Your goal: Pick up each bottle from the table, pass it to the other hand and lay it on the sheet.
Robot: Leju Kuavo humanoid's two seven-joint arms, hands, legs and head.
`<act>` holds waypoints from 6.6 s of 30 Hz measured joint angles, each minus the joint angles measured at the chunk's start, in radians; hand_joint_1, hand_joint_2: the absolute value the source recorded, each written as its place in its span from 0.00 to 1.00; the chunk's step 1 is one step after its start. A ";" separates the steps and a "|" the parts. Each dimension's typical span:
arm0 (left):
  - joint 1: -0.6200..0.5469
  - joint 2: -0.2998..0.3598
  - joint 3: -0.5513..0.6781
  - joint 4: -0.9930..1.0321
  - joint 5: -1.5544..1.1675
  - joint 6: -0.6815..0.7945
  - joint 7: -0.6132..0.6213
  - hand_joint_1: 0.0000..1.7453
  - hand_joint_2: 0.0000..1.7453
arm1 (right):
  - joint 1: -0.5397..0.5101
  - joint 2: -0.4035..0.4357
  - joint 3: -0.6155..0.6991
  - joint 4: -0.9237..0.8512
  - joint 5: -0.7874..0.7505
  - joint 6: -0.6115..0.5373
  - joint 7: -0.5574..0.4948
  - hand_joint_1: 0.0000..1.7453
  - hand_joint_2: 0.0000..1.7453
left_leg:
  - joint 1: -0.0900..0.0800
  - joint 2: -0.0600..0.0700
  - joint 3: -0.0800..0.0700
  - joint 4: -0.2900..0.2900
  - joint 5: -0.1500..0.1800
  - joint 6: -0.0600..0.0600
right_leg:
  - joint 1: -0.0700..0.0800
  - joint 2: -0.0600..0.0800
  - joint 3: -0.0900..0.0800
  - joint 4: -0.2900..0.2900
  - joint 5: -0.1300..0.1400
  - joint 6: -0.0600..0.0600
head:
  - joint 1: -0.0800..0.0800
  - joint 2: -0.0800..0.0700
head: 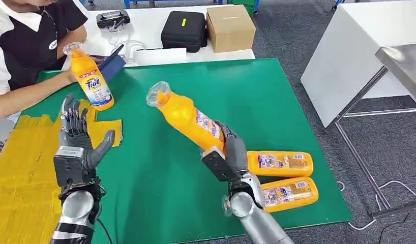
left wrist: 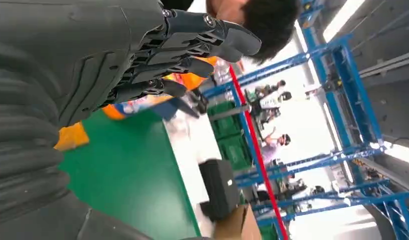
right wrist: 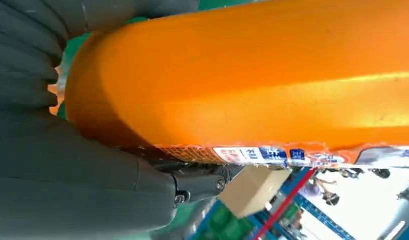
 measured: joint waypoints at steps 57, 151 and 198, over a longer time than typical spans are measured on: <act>-0.073 0.056 -0.246 0.151 0.195 -0.468 0.089 0.00 1.00 | -0.145 0.092 0.291 0.237 0.046 0.207 -0.054 1.00 1.00 | 0.000 0.001 -0.001 0.000 0.000 0.000 | 0.000 0.000 -0.001 0.000 0.000 0.000 | 0.000 0.000; -0.415 0.214 -0.024 0.853 -1.313 -0.045 0.760 0.00 1.00 | 0.121 -0.052 0.002 -0.548 -0.060 0.137 -0.155 0.00 1.00 | 0.000 0.004 -0.002 0.000 0.000 0.000 | 0.000 0.001 -0.003 0.000 0.000 0.000 | 0.000 0.000; -0.039 -0.060 0.256 0.078 -0.584 0.365 -0.065 0.00 1.00 | 0.142 -0.190 -0.003 -0.524 0.372 0.108 0.069 0.00 1.00 | -0.001 0.000 -0.002 0.000 -0.001 0.000 | -0.001 0.000 -0.002 0.000 0.000 0.000 | 0.000 0.000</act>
